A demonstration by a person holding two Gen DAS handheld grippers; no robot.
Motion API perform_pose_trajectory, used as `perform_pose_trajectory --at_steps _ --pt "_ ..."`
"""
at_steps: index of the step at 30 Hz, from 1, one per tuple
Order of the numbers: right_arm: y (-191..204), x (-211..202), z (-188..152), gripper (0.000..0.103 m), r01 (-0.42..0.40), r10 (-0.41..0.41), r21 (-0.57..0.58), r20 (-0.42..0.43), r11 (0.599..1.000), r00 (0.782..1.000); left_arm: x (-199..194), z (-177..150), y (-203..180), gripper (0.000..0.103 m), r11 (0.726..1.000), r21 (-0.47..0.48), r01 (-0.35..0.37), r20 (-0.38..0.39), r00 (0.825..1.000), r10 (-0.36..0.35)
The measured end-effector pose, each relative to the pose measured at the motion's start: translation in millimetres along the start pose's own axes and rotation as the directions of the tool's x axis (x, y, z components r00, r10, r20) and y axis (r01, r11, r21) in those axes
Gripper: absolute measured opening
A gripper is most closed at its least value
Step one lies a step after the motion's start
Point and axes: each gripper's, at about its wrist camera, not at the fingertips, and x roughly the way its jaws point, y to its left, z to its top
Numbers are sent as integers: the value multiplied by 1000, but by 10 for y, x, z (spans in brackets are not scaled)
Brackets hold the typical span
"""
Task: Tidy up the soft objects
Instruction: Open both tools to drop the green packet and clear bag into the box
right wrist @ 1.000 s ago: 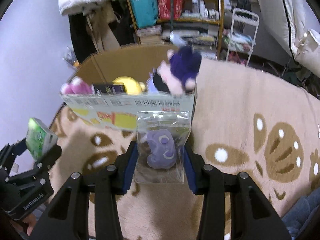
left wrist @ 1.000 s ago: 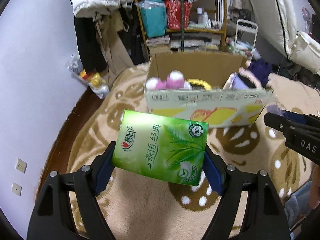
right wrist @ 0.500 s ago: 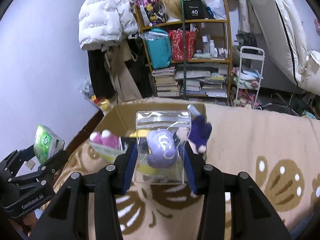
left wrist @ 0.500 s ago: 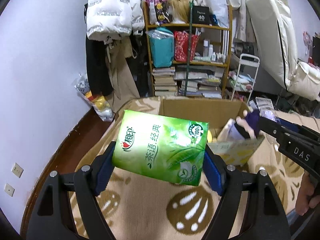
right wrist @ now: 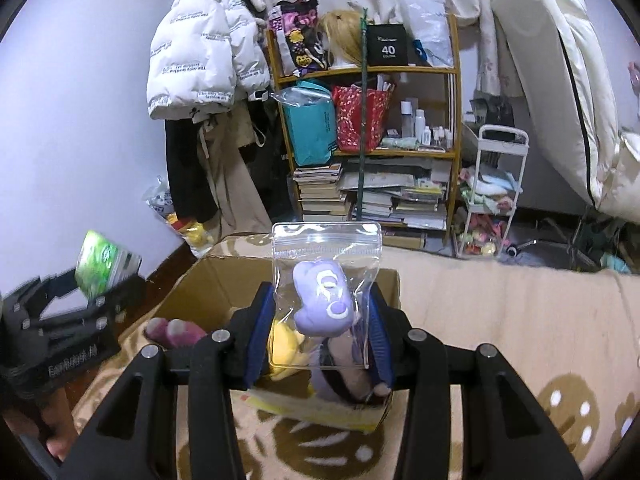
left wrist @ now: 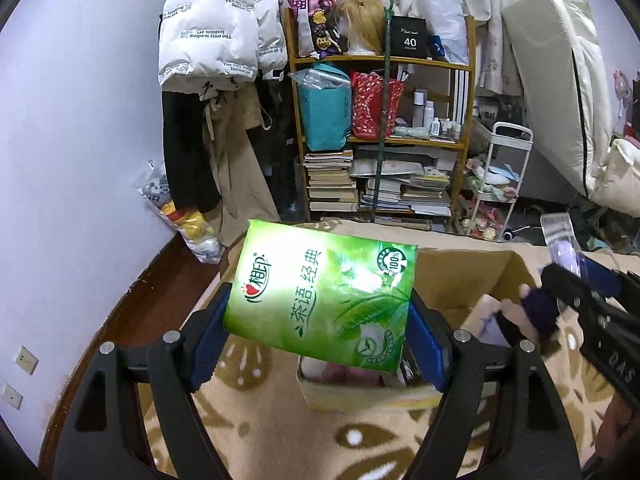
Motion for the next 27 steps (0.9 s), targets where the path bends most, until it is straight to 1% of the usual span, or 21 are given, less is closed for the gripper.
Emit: perform_pose_trajectory --at_steps 3,10,15,17,19,21,24,26,27 --pt "-7 115 -27 48 -24 25 13 -31 1000 999 80 11 -30 79 1000 8 19 -12 1000 -18" --pt "69 283 -115 48 -21 20 -27 -61 999 998 269 -91 -89 79 998 -1 70 -58 996 -70" --pt "90 329 -171 48 -21 17 -48 -82 999 997 331 -139 -151 79 996 11 86 -78 993 -85" --pt "82 342 -174 48 -34 30 -45 -93 998 995 325 -147 -172 80 997 17 76 -77 994 -74" --pt "76 349 -183 49 -37 33 -45 -100 998 994 294 -150 -177 92 998 15 59 -68 996 -57" --pt "76 345 -197 50 -24 19 -53 -98 998 995 238 -156 -171 92 999 20 47 -43 998 -47" --pt "90 327 -218 58 -18 11 -73 -99 997 995 181 -156 -167 93 999 41 22 -35 999 -21" --pt "85 298 -214 58 -14 8 -72 -92 997 996 135 -172 -159 94 999 51 -1 -33 999 2" --pt "81 280 -209 58 -7 1 -70 -90 998 996 115 -181 -152 94 999 54 1 -33 999 1"
